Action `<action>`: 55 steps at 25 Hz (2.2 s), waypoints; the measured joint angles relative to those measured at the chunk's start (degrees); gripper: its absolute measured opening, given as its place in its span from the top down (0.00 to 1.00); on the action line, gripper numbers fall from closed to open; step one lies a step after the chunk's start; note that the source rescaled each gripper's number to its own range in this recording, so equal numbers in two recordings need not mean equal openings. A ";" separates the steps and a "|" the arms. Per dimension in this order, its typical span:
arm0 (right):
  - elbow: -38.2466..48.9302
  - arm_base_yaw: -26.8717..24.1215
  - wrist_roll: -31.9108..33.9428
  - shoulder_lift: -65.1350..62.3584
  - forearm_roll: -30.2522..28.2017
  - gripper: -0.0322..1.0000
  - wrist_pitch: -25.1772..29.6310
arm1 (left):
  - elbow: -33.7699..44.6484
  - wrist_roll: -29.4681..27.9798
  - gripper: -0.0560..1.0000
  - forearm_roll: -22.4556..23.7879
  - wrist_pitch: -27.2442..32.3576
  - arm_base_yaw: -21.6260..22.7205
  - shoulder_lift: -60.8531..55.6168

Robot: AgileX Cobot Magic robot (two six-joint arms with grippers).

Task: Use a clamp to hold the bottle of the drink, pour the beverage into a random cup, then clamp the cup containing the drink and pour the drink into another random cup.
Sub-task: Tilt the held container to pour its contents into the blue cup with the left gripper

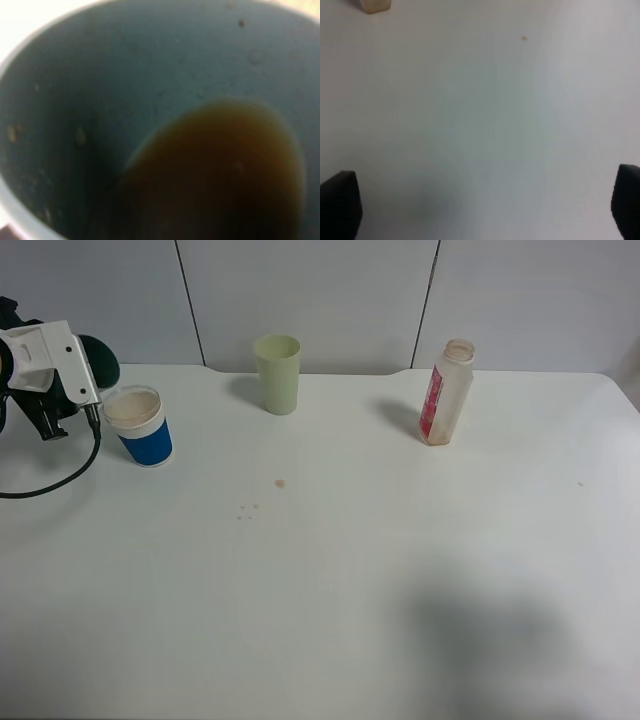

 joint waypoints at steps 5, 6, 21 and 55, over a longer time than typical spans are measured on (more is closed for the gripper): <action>0.00 0.00 0.00 0.00 0.00 0.00 0.00 | -0.15 0.00 0.95 0.26 0.55 -0.41 0.00; 0.00 0.00 0.00 0.00 0.00 0.00 0.00 | -0.19 0.00 0.95 0.40 0.70 -0.41 0.00; 0.00 0.00 0.00 0.00 0.00 0.00 0.00 | -0.19 0.05 0.95 4.14 2.36 -0.41 0.00; 0.00 0.00 0.00 0.00 0.00 0.00 0.00 | -0.60 3.90 0.95 6.38 4.22 -1.07 -2.46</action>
